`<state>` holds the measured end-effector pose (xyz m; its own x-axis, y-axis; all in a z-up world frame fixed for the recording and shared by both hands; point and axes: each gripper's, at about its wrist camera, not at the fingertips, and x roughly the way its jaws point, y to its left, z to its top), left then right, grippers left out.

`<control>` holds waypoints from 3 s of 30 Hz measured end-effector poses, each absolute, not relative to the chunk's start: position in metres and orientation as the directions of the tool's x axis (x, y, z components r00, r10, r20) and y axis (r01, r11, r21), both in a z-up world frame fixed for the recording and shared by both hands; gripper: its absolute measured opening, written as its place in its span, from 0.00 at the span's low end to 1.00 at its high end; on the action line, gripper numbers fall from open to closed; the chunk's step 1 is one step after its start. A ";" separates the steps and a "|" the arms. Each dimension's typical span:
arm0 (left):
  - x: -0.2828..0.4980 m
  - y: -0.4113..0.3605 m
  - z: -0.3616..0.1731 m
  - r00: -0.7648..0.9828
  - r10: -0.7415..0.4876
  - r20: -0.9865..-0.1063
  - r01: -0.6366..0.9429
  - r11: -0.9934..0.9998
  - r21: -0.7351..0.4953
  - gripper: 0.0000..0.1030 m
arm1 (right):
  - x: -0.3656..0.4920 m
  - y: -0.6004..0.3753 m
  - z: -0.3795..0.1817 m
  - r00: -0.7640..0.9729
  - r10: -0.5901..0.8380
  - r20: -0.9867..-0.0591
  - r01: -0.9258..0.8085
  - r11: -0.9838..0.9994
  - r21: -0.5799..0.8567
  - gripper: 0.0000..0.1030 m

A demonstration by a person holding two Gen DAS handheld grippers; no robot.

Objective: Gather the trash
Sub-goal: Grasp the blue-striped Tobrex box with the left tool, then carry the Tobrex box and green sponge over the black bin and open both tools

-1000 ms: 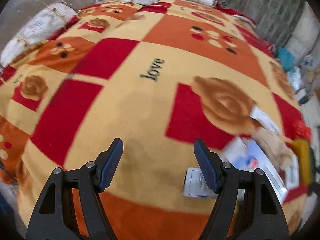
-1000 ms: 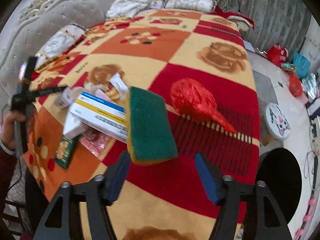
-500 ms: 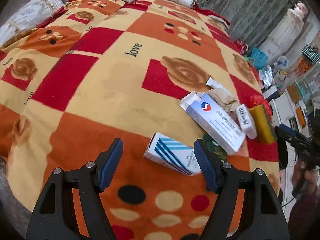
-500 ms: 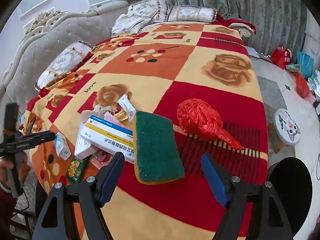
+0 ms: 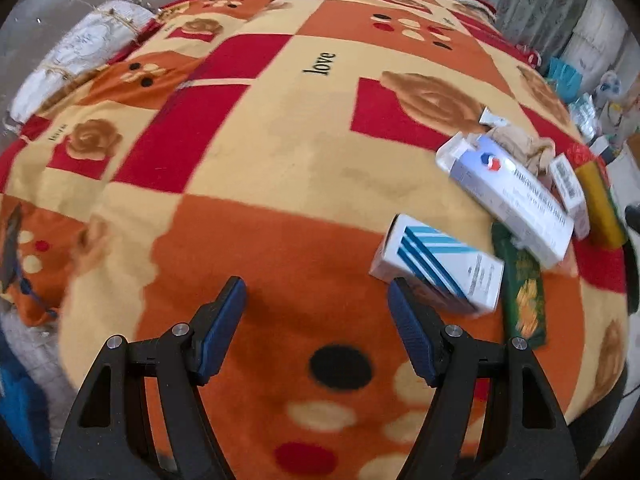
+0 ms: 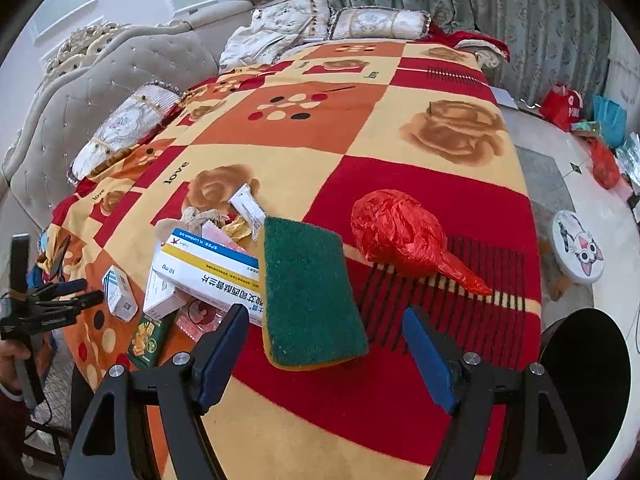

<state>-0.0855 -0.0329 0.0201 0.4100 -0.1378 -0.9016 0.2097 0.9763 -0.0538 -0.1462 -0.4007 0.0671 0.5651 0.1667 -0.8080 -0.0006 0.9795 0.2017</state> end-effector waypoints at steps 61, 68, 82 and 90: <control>-0.151 -0.264 0.122 0.454 -0.455 -0.766 0.553 0.818 -0.157 0.26 | -0.256 -0.473 0.102 0.687 -0.089 -0.721 0.263 0.955 0.134 0.58; -0.162 -0.308 0.120 0.421 -0.482 -0.768 0.604 0.781 -0.158 0.26 | -0.274 -0.509 0.099 0.672 -0.139 -0.727 0.343 0.929 0.139 0.58; -0.179 -0.384 0.112 0.342 -0.522 -0.781 0.676 0.714 -0.181 0.26 | -0.304 -0.568 0.081 0.624 -0.190 -0.758 0.460 0.873 0.159 0.58; -0.186 -0.424 0.102 0.282 -0.547 -0.788 0.705 0.675 -0.216 0.26 | -0.311 -0.592 0.068 0.596 -0.205 -0.777 0.505 0.847 0.165 0.58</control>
<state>-0.1858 -0.4240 0.1018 0.2822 -0.5466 -0.7884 0.7051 0.6755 -0.2159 -0.3109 -0.5919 0.0678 0.5959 -0.2047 -0.7765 0.5054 0.8471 0.1645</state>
